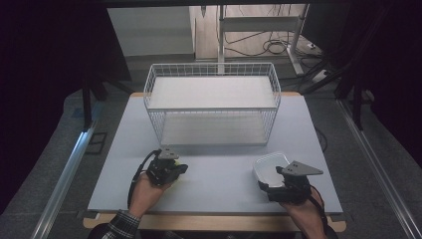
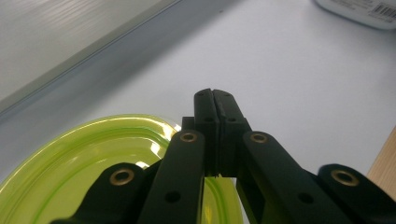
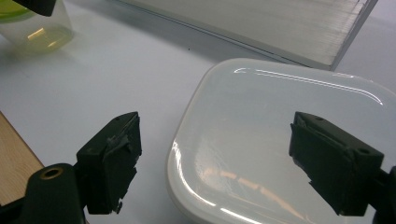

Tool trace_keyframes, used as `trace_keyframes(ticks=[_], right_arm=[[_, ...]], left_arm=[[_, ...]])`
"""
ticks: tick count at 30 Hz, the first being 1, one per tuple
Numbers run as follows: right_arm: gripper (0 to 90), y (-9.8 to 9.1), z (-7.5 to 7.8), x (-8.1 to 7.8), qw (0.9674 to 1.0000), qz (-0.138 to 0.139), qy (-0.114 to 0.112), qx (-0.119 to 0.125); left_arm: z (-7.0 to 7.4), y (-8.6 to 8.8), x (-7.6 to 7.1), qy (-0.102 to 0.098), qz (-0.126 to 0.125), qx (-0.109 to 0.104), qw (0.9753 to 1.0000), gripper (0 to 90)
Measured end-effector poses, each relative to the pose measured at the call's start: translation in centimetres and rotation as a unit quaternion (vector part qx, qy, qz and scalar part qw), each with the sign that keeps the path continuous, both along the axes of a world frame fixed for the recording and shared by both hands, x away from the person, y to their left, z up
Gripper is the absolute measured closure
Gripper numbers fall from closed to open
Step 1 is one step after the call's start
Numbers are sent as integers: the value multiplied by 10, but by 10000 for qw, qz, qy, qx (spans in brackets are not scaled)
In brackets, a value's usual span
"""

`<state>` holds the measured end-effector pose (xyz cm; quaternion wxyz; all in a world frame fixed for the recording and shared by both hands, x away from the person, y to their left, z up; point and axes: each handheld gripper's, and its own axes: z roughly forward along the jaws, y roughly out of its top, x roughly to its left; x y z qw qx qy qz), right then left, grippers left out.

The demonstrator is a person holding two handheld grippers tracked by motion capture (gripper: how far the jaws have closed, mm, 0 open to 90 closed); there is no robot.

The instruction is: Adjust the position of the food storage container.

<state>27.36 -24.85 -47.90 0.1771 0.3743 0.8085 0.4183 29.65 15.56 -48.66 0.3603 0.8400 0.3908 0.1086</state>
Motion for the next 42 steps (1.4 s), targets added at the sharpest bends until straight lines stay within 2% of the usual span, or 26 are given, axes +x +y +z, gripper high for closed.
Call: trace_keyframes(ticks=[8, 11, 13, 14, 15, 16, 17, 18, 19, 20, 21, 23, 27, 30, 33, 35, 36, 38, 40, 42], right_arm=[[175, 0, 0, 0, 10000, 9, 6, -35], [191, 0, -1, 0, 10000, -9, 22, -50], [222, 0, 0, 1, 10000, -36, 33, -60], [289, -3, 2, 2, 9999, -61, 65, -59], [289, -3, 2, 2, 9999, -61, 65, -59], [343, -4, 3, 2, 9999, -64, 84, -64], [471, -10, 6, 3, 9998, -150, 76, -90], [471, -10, 6, 3, 9998, -150, 76, -90], [596, -16, 9, 5, 9996, -223, 69, -176], [596, -16, 9, 5, 9996, -223, 69, -176], [644, -20, 10, 5, 9994, -268, 31, -219], [789, -32, 14, 8, 9987, -435, 25, -249], [875, -43, 16, 13, 9976, -631, 13, -281], [890, -60, 15, 22, 9948, -947, 92, -360], [892, -71, 15, 25, 9934, -1112, 140, -248], [892, -79, 11, 30, 9905, -1264, 253, -474], [892, -79, 11, 30, 9905, -1264, 253, -474], [893, -80, 5, 33, 9910, -1190, 486, -378], [894, -76, 5, 33, 9909, -1167, 500, -441], [894, -73, 4, 32, 9916, -1108, 542, -381]], left_arm=[[-2, 30, -7, 8, 320, -87, 9995, 894], [-4, 31, -10, -69, 326, -130, 9994, 874], [-2, 26, -14, -152, 272, -276, 9991, 861], [-1, 23, -16, -197, 245, -359, 9989, 853], [-1, 21, -17, -221, 211, -427, 9986, 853], [0, 18, -20, -257, 138, -498, 9983, 849], [-1, 14, -23, -272, 95, -596, 9978, 848], [-1, 14, -23, -272, 95, -596, 9978, 848], [-4, 8, -26, -250, 5, -703, 9972, 850], [-4, 8, -26, -250, 5, -703, 9972, 852], [-6, 4, -27, -242, -13, -704, 9972, 852], [-12, -4, -30, -199, -114, -725, 9971, 863], [-18, -11, -35, -183, -210, -663, 9974, 861], [-24, -11, -38, -123, -211, -761, 9968, 849], [-26, -10, -37, -111, -178, -739, 9970, 851], [-26, -12, -37, -127, -196, -699, 9973, 858], [-26, -12, -37, -127, -196, -699, 9973, 860], [-27, -14, -38, -140, -210, -658, 9975, 862], [-27, -15, -38, -131, -221, -649, 9976, 868], [-29, -17, -37, -104, -223, -653, 9976, 870]])
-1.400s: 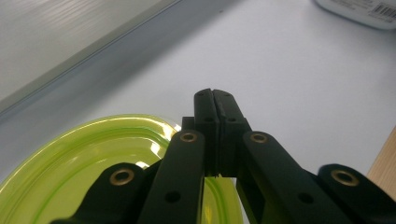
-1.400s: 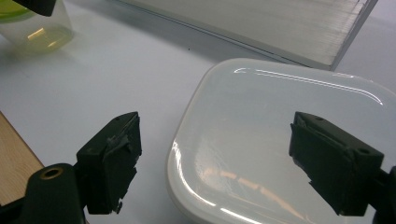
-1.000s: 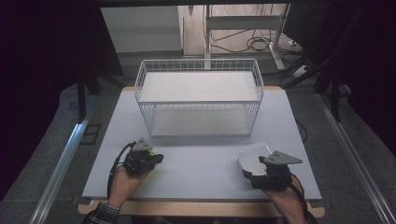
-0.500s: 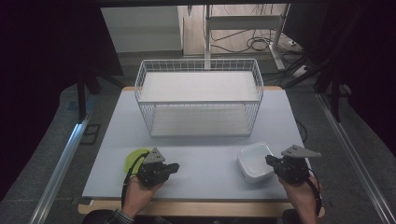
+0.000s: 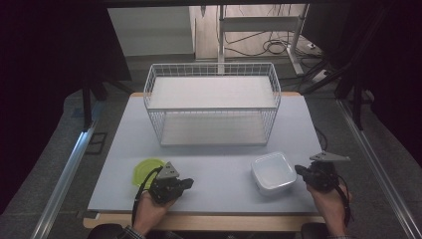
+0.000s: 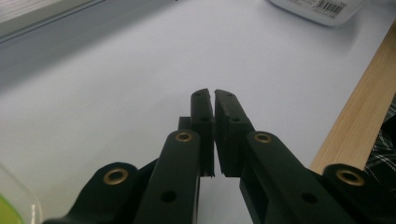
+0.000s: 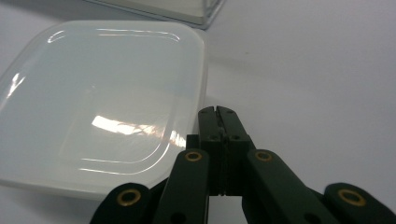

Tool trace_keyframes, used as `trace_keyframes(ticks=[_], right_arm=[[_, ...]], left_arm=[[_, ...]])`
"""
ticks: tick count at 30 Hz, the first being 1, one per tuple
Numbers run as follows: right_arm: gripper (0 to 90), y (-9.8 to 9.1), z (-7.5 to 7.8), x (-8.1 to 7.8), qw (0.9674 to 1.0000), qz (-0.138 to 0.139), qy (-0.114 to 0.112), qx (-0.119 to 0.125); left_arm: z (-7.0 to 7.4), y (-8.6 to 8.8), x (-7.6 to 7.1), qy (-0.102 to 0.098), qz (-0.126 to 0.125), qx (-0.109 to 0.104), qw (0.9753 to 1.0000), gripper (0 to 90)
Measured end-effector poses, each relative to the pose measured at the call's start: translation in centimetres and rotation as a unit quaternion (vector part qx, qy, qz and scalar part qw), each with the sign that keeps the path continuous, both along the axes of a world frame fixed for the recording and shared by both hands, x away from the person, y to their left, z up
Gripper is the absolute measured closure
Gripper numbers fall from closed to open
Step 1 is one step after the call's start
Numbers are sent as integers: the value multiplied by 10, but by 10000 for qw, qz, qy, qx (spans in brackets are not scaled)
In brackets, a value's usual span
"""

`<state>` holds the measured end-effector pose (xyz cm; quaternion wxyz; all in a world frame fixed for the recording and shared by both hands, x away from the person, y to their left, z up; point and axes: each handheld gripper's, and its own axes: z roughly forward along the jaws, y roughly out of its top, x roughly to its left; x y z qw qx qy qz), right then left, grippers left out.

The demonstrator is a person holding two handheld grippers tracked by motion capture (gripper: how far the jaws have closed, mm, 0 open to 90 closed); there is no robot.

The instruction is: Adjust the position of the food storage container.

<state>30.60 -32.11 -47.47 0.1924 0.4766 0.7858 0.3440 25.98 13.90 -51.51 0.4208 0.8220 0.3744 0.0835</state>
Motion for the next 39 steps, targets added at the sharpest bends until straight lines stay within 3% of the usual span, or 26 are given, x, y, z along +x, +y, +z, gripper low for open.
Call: trace_keyframes(ticks=[11, 17, 28, 29, 34, 39], right_arm=[[893, 28, -4, -6, 9982, 450, 274, 276], [893, 61, -8, -7, 9946, 882, 387, 388], [890, 101, -15, -8, 9886, 1300, 525, 554], [885, 110, -16, -9, 9866, 1427, 568, 554], [875, 128, -21, -13, 9832, 1663, 619, 425], [863, 137, -22, -14, 9827, 1759, 503, 302]], left_arm=[[-2, -6, 2, 34, 7, 64, 10000, 874], [-3, -9, 7, 62, 82, 103, 9999, 883], [-4, -13, 13, 104, 157, 185, 9997, 891], [-4, -13, 13, 85, 138, 197, 9997, 890], [-4, -14, 12, 86, 106, 196, 9997, 891], [-4, -18, 9, 86, -30, 201, 9998, 891]])
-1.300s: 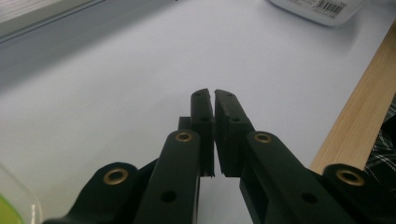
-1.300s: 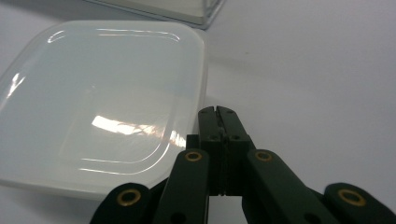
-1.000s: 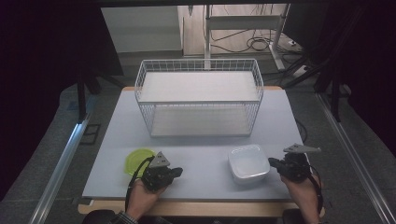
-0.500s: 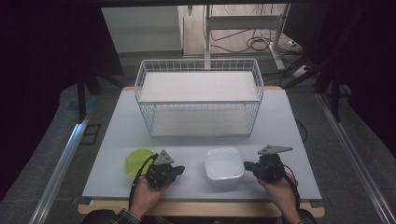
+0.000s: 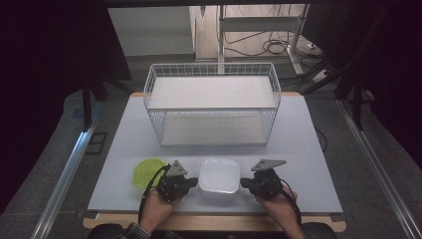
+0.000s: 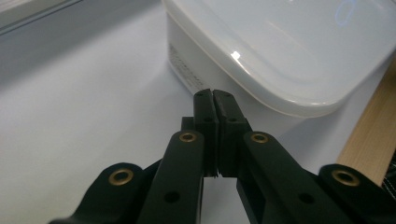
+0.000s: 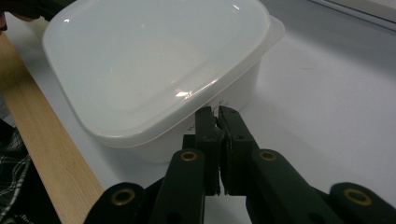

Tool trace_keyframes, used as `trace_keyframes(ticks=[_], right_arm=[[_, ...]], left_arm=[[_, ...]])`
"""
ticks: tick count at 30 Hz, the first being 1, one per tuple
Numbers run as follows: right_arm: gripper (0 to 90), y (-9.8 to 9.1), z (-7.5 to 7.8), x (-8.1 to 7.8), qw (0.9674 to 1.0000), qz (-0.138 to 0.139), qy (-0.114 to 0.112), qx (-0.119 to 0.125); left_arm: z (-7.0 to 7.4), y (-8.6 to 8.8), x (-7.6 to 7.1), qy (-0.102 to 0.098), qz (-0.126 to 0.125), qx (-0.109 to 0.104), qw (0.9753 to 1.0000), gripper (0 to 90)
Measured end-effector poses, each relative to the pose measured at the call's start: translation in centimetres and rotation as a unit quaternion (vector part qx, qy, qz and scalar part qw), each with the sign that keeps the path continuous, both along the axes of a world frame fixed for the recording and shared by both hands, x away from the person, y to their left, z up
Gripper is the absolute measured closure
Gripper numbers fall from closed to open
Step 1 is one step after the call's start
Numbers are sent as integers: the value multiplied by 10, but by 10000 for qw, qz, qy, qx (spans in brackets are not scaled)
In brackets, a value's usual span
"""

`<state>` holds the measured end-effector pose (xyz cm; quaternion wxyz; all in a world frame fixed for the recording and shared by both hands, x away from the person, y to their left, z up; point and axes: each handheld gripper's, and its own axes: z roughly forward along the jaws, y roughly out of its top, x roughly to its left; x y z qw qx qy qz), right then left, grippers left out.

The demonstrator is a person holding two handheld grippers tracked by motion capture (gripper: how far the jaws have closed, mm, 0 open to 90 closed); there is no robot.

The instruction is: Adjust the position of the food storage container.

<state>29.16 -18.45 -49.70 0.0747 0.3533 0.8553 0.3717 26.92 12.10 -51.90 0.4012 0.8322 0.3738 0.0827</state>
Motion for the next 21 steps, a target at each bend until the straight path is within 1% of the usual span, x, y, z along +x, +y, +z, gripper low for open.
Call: trace_keyframes(ticks=[3, 7, 11, 14, 15, 16, 17, 18, 19, 20, 21], right_arm=[[857, -1, 0, 1, 10000, -25, -3, 19], [857, -3, 0, 1, 10000, -51, -61, -10], [853, -5, -1, 3, 9999, -98, -56, 6], [821, -8, 1, 3, 9998, -123, -129, -37], [786, -11, 2, 3, 9996, -197, -198, -50], [687, -19, 5, 5, 9992, -324, -246, 21], [687, -19, 5, 5, 9992, -324, -246, 21], [560, -27, 7, 6, 9989, -385, -233, 91], [560, -27, 7, 6, 9989, -385, -233, 91], [504, -30, 7, 6, 9988, -413, -255, 83], [439, -32, 7, 6, 9987, -421, -257, 94]], left_arm=[[0, -2, -1, -12, -26, 28, 10000, 894], [0, -4, -3, 33, -75, -18, 10000, 896], [1, -6, -4, 24, -111, 32, 9999, 888], [5, 2, -6, -25, 27, 46, 10000, 851], [7, 6, -7, -51, 78, -37, 9999, 795], [10, 13, -9, -73, 168, -155, 9997, 660], [10, 13, -9, -73, 168, -155, 9997, 595], [12, 17, -10, -88, 225, -236, 9994, 508], [13, 20, -10, -113, 236, -336, 9991, 508], [14, 23, -10, -87, 212, -436, 9988, 443], [15, 24, -9, -85, 211, -476, 9986, 373]])
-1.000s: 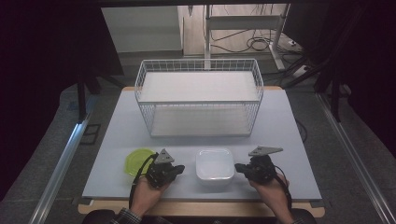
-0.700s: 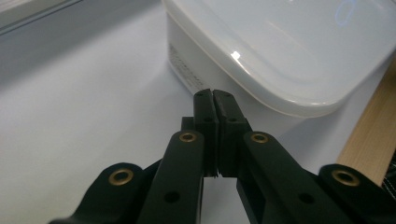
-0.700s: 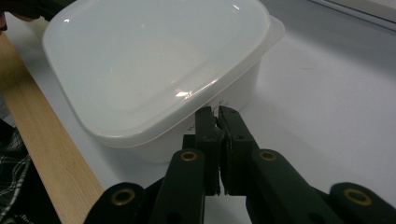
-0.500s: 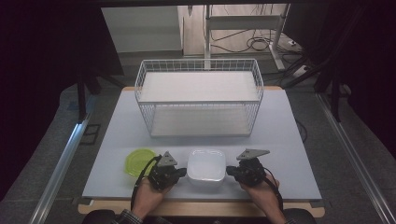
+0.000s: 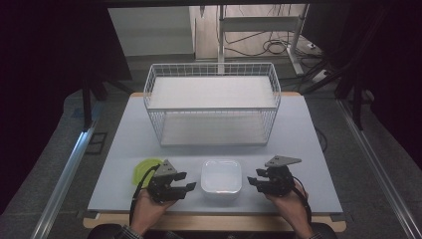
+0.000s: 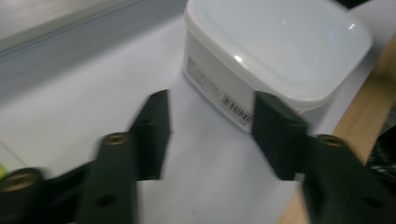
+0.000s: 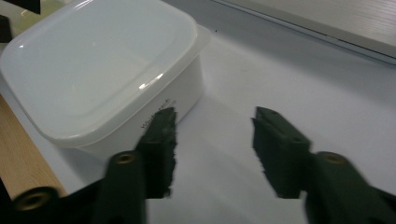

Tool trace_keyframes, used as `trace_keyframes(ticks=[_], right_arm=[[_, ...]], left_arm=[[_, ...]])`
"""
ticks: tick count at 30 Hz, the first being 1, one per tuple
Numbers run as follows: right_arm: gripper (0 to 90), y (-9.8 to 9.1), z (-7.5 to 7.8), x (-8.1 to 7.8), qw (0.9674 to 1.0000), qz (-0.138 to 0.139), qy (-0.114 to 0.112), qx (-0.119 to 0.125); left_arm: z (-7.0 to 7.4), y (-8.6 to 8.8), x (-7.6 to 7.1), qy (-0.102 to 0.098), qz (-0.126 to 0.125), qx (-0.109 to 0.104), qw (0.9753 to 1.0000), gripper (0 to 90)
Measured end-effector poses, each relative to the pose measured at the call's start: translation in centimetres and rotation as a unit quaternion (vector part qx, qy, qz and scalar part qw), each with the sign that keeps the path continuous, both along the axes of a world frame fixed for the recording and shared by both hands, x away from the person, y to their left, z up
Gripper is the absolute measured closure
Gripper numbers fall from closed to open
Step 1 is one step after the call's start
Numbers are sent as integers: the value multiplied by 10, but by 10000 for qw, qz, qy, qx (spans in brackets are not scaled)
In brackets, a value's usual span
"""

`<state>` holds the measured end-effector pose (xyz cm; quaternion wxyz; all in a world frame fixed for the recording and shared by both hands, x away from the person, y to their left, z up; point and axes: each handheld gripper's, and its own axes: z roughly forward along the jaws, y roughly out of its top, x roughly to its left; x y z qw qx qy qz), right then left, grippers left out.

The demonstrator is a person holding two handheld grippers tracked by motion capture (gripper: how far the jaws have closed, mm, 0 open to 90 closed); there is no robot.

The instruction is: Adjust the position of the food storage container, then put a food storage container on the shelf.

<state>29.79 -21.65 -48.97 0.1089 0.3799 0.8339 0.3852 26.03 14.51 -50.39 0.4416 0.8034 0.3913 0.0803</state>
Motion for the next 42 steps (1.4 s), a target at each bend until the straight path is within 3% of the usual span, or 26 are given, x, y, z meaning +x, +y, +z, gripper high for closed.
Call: trace_keyframes(ticks=[3, 7, 16, 21, 26, 29, 32, 36, 38, 39, 41, 42], right_arm=[[322, -2, 0, 0, 10000, 46, -15, 4], [188, -4, 0, 0, 9998, 89, -87, 153], [84, -1, 2, -2, 9991, 155, -80, 394], [80, 5, 4, -3, 9989, 257, -84, 392], [61, 16, 7, -3, 9983, 471, 39, 349], [47, 22, 6, -2, 9980, 540, 132, 306], [71, 28, 7, 2, 9978, 566, 277, 213], [212, 35, 12, 13, 9959, 501, 677, 339], [240, 36, 11, 17, 9952, 473, 771, 366], [257, 37, 9, 21, 9944, 442, 892, 347], [257, 37, 7, 22, 9942, 444, 917, 343], [274, 37, 6, 24, 9927, 434, 1032, 443]], left_arm=[[0, 1, 1, -18, -42, -78, 10000, 276], [0, -5, 1, -149, -89, 54, 9998, 130], [0, -10, 5, -418, -225, 211, 9986, 80], [8, -18, 12, -76, -181, 160, 9997, 86], [10, -28, 21, 18, -304, 277, 9992, 68], [12, -32, 25, 29, -304, 185, 9994, 76], [12, -36, 31, 69, -385, 230, 9990, 98], [7, -40, 39, 307, -479, 55, 9984, 140], [4, -42, 41, 427, -527, 23, 9977, 143], [0, -42, 43, 597, -557, -174, 9965, 151], [-1, -41, 44, 708, -562, -272, 9955, 154], [-1, -41, 45, 747, -567, -307, 9951, 170]])
